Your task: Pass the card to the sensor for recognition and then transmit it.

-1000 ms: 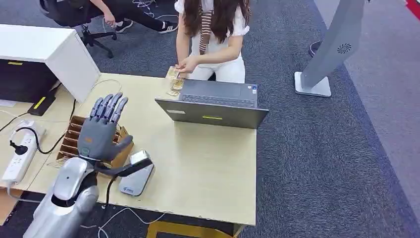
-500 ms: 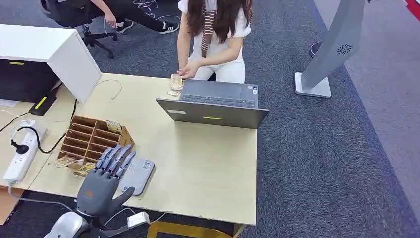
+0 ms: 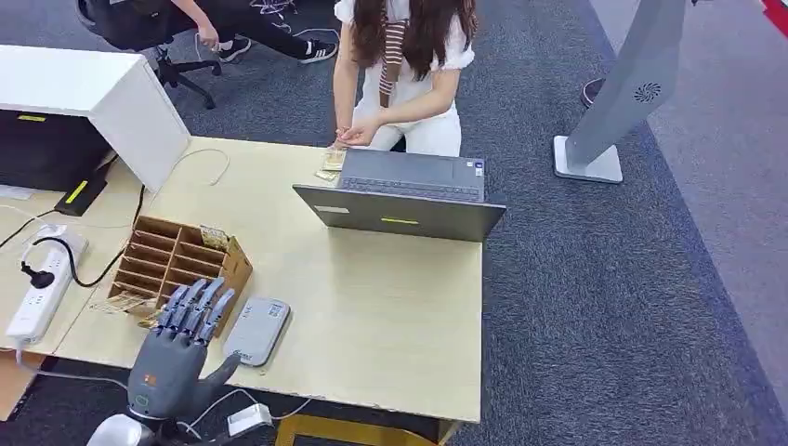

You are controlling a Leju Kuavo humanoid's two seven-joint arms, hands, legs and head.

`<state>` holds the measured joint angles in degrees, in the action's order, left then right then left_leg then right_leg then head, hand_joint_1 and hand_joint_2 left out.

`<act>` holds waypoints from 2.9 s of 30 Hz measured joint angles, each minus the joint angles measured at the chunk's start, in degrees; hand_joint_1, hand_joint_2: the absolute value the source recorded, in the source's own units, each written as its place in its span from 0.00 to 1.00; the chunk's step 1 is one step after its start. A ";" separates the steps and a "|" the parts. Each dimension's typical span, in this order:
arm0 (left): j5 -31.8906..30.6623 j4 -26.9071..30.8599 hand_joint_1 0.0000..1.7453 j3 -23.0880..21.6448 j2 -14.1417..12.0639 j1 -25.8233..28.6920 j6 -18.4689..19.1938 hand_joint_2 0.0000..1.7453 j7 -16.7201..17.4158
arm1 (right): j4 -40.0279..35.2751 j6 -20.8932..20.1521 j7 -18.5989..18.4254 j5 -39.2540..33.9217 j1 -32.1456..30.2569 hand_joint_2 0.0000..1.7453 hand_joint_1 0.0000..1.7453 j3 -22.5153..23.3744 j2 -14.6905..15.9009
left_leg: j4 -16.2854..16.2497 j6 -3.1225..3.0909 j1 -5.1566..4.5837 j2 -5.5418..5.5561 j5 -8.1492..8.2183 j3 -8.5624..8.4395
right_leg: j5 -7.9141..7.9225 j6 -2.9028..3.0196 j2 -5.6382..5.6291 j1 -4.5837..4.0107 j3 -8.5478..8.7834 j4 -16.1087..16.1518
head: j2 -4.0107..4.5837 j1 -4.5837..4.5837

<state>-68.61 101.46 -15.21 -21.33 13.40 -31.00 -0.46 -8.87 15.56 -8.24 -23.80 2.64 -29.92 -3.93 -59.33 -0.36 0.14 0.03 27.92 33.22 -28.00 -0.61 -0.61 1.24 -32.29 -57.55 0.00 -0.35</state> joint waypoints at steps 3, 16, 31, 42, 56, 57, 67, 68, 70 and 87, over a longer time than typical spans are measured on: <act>0.11 -2.91 0.00 2.71 0.50 -0.02 -1.22 1.00 0.00 | 0.00 -0.13 -0.02 0.57 -0.01 1.00 0.00 -0.11 0.00 | 0.00 0.01 0.01 -0.02 0.00 -0.02 | 0.01 0.00 -0.01 -0.01 0.01 0.00 | 0.00 0.00; 0.41 -14.27 0.00 15.41 2.40 -0.59 -1.94 1.00 -3.32 | 0.00 -0.70 -0.17 0.98 0.03 1.00 0.00 -0.96 0.00 | 0.00 0.05 0.02 -0.01 -0.03 -0.01 | 0.02 0.02 -0.01 -0.02 0.02 -0.01 | 0.00 0.00; 0.59 -18.71 0.00 21.13 4.17 -1.84 -1.88 1.00 -4.87 | 0.00 -0.85 -0.28 1.27 0.04 1.00 0.00 -1.62 0.00 | 0.00 0.05 0.03 -0.01 -0.04 -0.02 | 0.02 0.02 -0.01 -0.03 0.02 -0.01 | 0.00 0.00; -0.33 -21.37 0.00 22.03 4.68 -5.47 0.29 1.00 -4.96 | 0.00 -1.01 -0.46 1.88 0.13 1.00 0.00 -1.88 0.00 | 0.00 0.05 0.03 0.00 -0.04 -0.02 | 0.02 0.02 0.00 -0.03 0.02 -0.01 | 0.00 0.00; -0.81 -22.40 0.00 22.03 5.03 -7.25 1.14 1.00 -4.92 | 0.00 -1.01 -0.52 1.95 0.19 1.00 0.00 -2.03 0.02 | 0.00 0.05 0.03 -0.01 -0.04 -0.03 | 0.02 0.02 0.00 -0.03 0.01 -0.01 | 0.00 0.00; -0.83 -22.42 0.00 22.03 5.05 -7.27 1.16 1.00 -4.92 | 0.00 -1.01 -0.52 1.95 0.19 1.00 0.00 -2.03 0.02 | 0.00 0.05 0.03 -0.01 -0.04 -0.03 | 0.02 0.02 0.00 -0.03 0.01 -0.01 | 0.00 0.00; -1.33 -22.93 0.00 22.01 5.22 -7.89 1.75 1.00 -4.33 | 0.00 -1.03 -0.59 1.92 0.26 1.00 0.00 -2.47 0.02 | 0.00 0.05 0.03 -0.02 -0.04 -0.03 | 0.02 0.02 -0.01 -0.03 0.00 -0.01 | 0.00 0.00; -1.33 -22.93 0.00 22.01 5.22 -7.89 1.73 1.00 -4.33 | 0.00 -1.03 -0.59 1.92 0.26 1.00 0.00 -2.47 0.02 | 0.00 0.05 0.03 -0.02 -0.04 -0.03 | 0.02 0.02 -0.01 -0.03 0.00 -0.01 | 0.00 0.00; -1.33 -22.95 0.21 22.01 5.22 -7.89 1.75 1.00 -4.31 | 0.00 -1.03 -0.59 1.92 0.27 1.00 0.00 -2.47 0.02 | 0.00 0.05 0.03 -0.02 -0.04 -0.02 | 0.02 0.02 -0.01 -0.03 0.00 -0.01 | 0.00 0.00; -1.55 -24.87 1.00 21.44 5.20 -10.41 5.18 1.00 -3.80 | 0.00 -0.70 -2.43 7.02 1.00 1.00 0.00 -7.30 -0.66 | 0.00 0.07 0.03 -0.04 -0.05 -0.04 | 0.03 0.03 -0.07 -0.04 0.02 -0.01 | 0.00 0.00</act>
<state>-70.16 76.59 6.23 -16.13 2.99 -25.81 -4.26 -8.87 14.86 -10.67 -16.79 3.65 -37.22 -4.59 -59.34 -0.29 0.18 0.00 27.87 33.18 -27.96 -0.58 -0.68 1.20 -32.27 -57.57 0.00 -0.35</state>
